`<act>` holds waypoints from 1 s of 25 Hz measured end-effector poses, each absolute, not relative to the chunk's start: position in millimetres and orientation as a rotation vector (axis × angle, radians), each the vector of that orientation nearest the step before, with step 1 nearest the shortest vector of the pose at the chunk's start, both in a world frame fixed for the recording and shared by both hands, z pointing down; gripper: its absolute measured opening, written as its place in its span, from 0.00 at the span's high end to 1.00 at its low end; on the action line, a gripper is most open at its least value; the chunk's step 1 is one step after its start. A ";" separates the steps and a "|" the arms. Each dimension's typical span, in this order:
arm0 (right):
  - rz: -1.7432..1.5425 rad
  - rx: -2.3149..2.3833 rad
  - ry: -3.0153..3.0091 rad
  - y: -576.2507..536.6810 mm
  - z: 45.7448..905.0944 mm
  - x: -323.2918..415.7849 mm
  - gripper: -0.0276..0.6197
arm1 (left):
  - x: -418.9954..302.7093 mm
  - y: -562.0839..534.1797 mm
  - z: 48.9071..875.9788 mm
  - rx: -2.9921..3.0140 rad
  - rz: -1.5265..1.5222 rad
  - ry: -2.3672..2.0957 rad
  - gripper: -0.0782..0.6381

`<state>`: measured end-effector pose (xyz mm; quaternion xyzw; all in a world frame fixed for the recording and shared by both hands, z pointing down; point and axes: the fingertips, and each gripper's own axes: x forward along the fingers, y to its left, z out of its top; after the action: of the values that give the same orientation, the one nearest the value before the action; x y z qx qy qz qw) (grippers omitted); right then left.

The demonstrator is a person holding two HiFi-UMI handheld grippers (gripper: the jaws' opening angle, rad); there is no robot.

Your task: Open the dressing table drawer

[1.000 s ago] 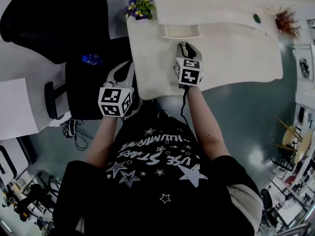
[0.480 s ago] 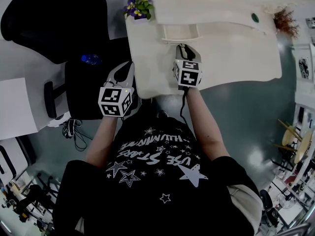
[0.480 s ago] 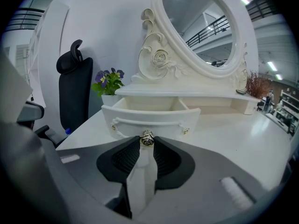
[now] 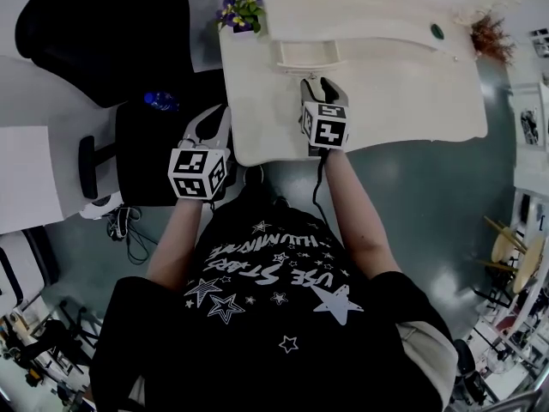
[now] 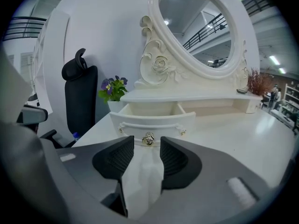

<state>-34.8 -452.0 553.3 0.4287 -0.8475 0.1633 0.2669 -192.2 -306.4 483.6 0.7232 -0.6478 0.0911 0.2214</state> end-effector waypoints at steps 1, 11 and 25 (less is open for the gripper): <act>0.438 1.159 -2.296 -449.5 549.0 -31.9 0.64 | -191.3 -303.5 481.2 1.995 0.247 -1.800 0.89; 0.404 1.186 -2.395 -402.4 493.2 28.4 0.67 | -158.3 -259.4 443.3 2.008 0.207 -1.904 0.89; 0.369 1.243 -2.540 -312.9 446.4 85.5 0.91 | -102.6 -143.2 423.7 1.962 0.164 -1.987 0.89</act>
<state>85.5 -312.9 446.4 0.4313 -0.8813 0.1281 0.1443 -102.6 -143.2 423.7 0.6911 -0.6997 0.0578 0.1714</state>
